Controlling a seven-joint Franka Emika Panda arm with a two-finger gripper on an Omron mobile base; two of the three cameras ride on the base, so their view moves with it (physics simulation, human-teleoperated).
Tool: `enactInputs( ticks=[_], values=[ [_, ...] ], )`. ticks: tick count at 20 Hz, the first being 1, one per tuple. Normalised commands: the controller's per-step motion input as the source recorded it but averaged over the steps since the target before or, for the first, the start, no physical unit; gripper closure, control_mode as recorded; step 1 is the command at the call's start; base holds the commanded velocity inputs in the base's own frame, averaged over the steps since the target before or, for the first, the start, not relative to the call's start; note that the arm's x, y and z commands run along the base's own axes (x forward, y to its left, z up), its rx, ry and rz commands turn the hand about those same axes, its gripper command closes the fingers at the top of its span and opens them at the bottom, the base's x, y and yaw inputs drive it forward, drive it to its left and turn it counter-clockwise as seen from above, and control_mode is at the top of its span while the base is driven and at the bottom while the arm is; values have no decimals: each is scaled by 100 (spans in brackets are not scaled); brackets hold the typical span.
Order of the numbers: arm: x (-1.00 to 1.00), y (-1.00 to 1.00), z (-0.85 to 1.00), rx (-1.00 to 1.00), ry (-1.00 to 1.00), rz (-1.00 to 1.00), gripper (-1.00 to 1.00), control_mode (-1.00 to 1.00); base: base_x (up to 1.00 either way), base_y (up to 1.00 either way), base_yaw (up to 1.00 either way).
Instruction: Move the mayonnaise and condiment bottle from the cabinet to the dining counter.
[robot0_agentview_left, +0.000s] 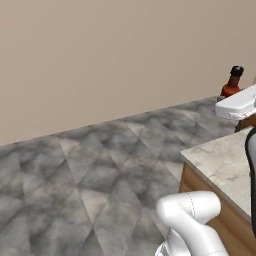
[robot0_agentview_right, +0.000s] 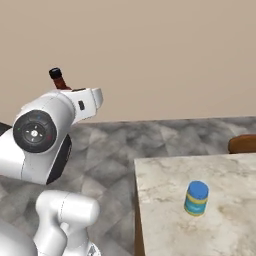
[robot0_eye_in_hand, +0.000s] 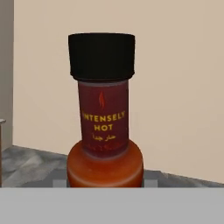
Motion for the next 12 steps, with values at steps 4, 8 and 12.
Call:
enactInputs(
  ticks=[4, 8, 12],
  values=[
    [0, 0, 0, 0, 0, 0, 100, 100, -43, 16, -31],
    [0, 0, 0, 0, 0, 0, 100, 100, -24, 21, -34],
    [0, 0, 0, 0, 0, 0, 100, 100, -2, 24, -40]
  ],
)
